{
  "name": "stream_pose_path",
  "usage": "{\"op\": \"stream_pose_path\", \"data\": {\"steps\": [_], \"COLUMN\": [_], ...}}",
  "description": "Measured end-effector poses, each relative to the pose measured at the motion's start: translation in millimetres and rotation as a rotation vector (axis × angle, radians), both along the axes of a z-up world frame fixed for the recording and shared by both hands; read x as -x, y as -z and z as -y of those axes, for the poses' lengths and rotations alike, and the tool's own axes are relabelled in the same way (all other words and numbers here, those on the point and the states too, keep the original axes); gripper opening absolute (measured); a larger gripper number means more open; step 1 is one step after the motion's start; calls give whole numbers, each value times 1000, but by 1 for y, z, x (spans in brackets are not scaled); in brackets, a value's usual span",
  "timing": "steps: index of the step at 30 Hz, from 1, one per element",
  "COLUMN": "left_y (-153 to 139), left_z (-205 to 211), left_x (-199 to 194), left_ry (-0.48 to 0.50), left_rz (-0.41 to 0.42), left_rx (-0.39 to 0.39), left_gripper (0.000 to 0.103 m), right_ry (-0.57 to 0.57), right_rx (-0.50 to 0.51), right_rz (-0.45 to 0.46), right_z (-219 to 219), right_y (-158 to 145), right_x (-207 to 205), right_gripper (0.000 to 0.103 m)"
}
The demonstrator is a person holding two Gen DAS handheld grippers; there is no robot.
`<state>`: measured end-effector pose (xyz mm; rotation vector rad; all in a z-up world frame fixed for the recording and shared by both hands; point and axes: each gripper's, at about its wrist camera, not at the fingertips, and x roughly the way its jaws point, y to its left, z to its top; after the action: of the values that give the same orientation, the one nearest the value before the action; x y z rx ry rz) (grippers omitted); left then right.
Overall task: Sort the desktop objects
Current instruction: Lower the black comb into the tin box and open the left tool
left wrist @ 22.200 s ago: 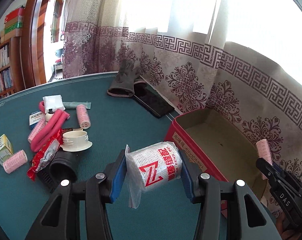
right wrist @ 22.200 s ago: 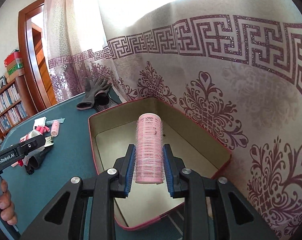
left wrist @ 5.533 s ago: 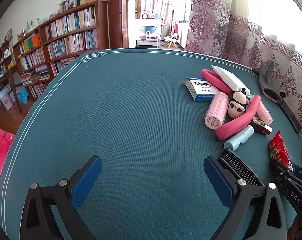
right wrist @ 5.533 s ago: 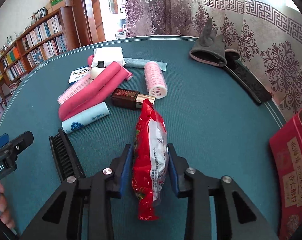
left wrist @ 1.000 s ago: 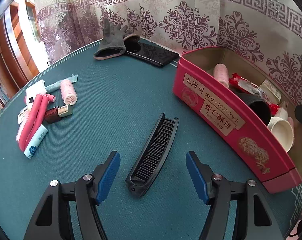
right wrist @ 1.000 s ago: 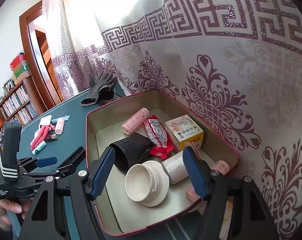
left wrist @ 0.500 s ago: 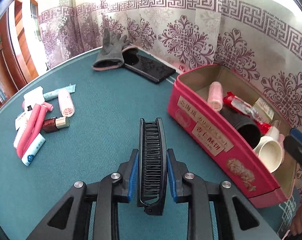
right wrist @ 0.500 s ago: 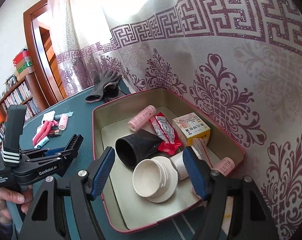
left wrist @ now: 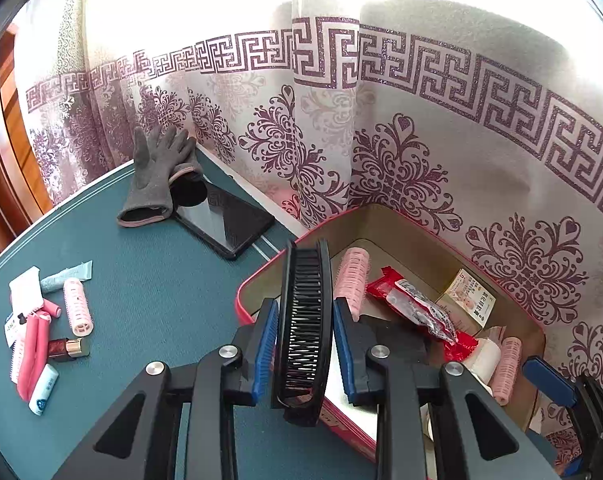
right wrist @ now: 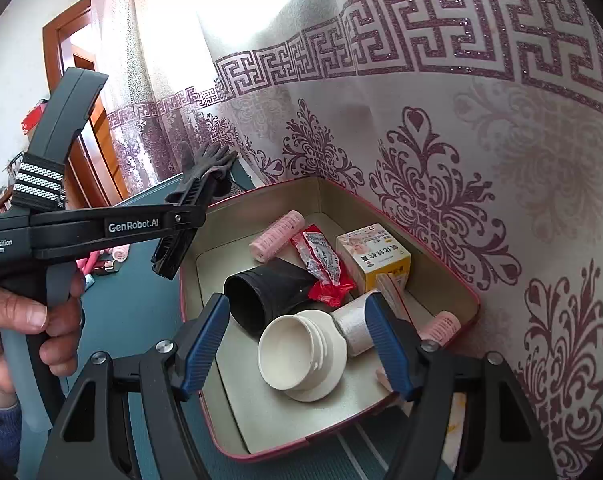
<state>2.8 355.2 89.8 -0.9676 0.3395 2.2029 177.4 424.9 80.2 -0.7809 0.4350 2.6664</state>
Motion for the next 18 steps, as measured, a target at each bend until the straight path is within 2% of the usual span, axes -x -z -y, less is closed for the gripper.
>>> {"op": "stream_pose_path", "data": {"steps": [2,3,5,11,12,13,14,18], "left_y": [1,1,1,15,18,21,22,26], "left_z": [4,8,17,40,43,46,50,60], "left_x": [0,-1,-2,6,7,7,7,4], "left_ry": [-22,-40,-67,-124,-134,-146,-159,-186], "left_rz": [-9,-26,-49,11,19,24,23,7], "left_rx": [-3,-7,-4,17,23,26,28,49], "left_gripper": [63,82,84,84,87,97,102,102], "right_ry": [0,0,0,-8,-10,-11,-12,-11], "right_rx": [-7,-11,-7,20,17,15,15,19], "right_rz": [1,2,4,17,16,15,11,2], "right_z": [1,1,1,3,4,5,6,8], "right_y": [0,0,1,5,5,4,3,0], "right_x": [-1,-1,0,3,3,3,3,2], "right_gripper": [74,74,74,74,74,75,76,79]}}
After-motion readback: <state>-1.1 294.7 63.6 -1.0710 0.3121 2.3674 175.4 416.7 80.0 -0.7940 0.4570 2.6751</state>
